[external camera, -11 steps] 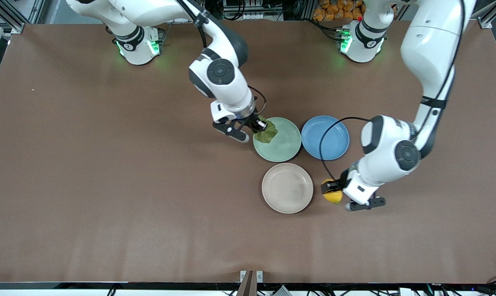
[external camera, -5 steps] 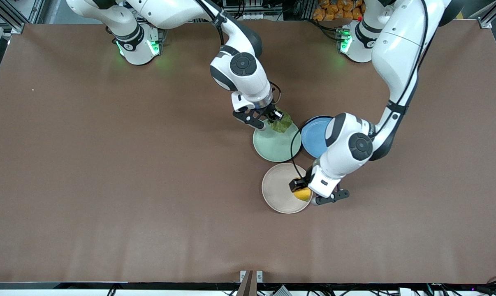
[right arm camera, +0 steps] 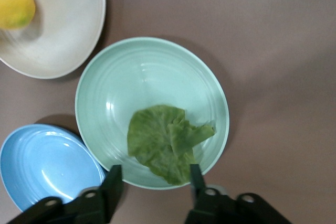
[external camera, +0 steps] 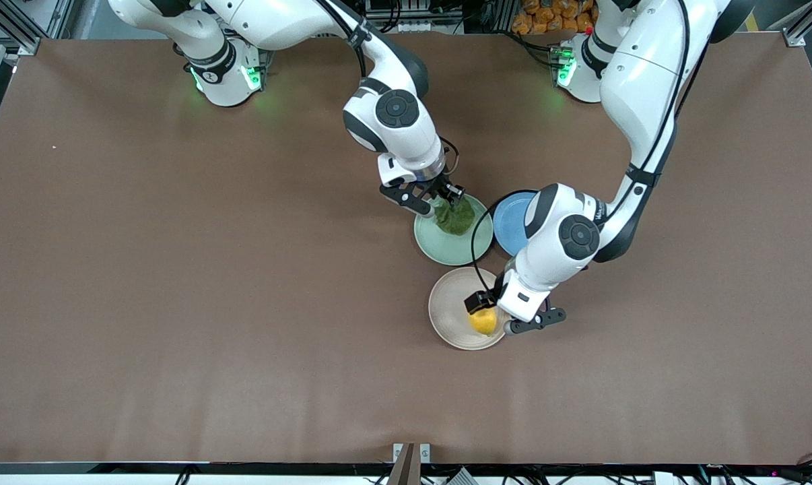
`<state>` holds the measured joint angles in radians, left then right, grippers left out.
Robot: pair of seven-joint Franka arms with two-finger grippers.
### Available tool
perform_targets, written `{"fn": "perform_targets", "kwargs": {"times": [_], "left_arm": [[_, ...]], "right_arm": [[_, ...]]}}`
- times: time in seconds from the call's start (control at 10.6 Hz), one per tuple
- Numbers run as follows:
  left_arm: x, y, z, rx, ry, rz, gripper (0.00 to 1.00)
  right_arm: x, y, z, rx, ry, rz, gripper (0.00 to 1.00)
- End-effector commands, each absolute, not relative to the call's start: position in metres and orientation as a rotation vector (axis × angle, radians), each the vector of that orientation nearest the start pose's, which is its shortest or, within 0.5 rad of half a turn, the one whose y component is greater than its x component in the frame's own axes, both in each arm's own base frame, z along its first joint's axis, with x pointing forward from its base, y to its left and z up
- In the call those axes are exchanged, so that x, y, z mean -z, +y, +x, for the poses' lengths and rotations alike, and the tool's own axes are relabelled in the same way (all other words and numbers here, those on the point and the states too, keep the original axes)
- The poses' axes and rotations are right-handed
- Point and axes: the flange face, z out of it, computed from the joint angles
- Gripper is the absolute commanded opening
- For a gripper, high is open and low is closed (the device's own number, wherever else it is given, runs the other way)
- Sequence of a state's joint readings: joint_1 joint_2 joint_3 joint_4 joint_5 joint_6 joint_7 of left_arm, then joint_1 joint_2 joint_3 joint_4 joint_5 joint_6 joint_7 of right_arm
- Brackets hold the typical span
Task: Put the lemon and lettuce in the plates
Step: 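Open both grippers, releasing the lettuce and the lemon onto the plates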
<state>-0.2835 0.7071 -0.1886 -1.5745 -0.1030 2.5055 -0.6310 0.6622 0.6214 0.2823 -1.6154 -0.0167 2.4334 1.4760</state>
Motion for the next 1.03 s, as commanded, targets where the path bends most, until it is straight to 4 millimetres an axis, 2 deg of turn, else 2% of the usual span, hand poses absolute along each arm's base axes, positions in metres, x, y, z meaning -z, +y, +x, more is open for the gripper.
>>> {"fn": "perform_targets", "kwargs": {"times": [0.0, 0.09, 0.28, 0.56, 0.75, 0.94], "left_arm": [[-0.265, -0.262, 0.678, 0.270, -0.607, -3.306, 1.00], [-0.272, -0.237, 0.687, 0.307, -0.648, -3.273, 1.00], [-0.277, -0.205, 0.694, 0.303, -0.694, -3.222, 1.00], [-0.303, -0.136, 0.689, 0.143, -0.682, -3.154, 1.00], [-0.320, -0.097, 0.669, 0.039, -0.610, -3.144, 1.00], [-0.351, -0.063, 0.629, 0.035, -0.528, -3.158, 1.00]], "right_arm": [[-0.319, 0.549, 0.454, -0.050, 0.868, -2.774, 1.00], [-0.345, 0.538, 0.470, -0.027, 0.885, -2.768, 1.00], [-0.407, 0.498, 0.515, -0.026, 0.973, -2.759, 1.00], [-0.508, 0.422, 0.553, -0.059, 0.891, -2.788, 1.00], [-0.559, 0.351, 0.569, -0.052, 0.762, -2.824, 1.00], [-0.592, 0.276, 0.580, -0.031, 0.627, -2.884, 1.00]]}}
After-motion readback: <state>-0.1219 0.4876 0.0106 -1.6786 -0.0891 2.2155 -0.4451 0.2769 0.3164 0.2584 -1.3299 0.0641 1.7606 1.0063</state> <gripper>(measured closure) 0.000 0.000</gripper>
